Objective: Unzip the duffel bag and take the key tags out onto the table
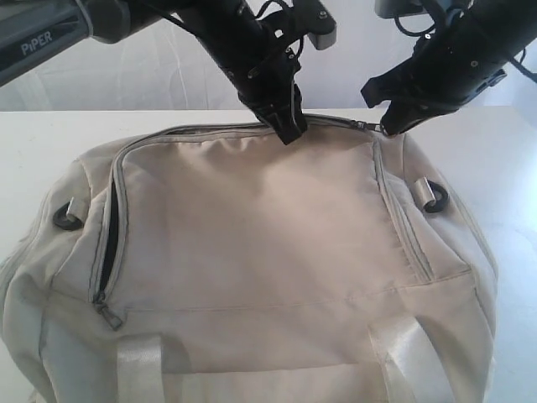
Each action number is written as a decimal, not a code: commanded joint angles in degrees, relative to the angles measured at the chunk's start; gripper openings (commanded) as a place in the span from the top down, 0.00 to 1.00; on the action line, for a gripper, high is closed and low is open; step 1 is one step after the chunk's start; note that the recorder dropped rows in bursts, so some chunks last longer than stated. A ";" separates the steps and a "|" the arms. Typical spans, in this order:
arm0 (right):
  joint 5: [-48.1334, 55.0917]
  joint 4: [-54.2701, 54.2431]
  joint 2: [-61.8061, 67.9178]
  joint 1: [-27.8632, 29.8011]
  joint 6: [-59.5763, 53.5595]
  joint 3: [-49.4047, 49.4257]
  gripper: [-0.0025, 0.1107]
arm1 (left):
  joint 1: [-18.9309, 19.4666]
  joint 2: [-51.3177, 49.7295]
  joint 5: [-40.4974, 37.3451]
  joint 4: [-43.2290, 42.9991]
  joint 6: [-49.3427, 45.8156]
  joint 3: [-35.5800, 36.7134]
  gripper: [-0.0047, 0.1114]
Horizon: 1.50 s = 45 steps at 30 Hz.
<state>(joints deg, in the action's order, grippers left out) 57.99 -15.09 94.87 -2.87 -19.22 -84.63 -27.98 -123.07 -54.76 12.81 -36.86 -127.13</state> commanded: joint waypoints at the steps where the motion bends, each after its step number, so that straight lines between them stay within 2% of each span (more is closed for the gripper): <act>1: 0.87 5.67 -1.34 1.88 0.65 1.36 0.98 | 2.64 1.12 -3.45 -4.07 0.89 -0.35 0.96; 10: 2.75 6.16 -2.23 5.74 1.44 1.36 0.98 | 2.76 1.41 -4.55 -4.34 0.00 -0.35 0.96; 19: 5.64 5.95 -5.16 5.67 1.57 2.05 0.98 | 3.30 1.41 -4.20 -4.35 0.85 -0.35 0.96; 30: 0.93 1.27 -5.45 5.67 1.33 9.14 0.98 | 5.41 3.71 -5.96 -3.87 0.97 -0.35 0.96; 45: 4.21 1.07 -7.30 5.94 0.01 9.39 0.98 | 8.18 5.30 -8.02 -3.09 0.70 -0.35 0.96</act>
<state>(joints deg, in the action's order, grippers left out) 58.00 -24.25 88.79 1.02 -18.54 -76.04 -23.24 -119.81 -61.99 18.55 -36.64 -127.15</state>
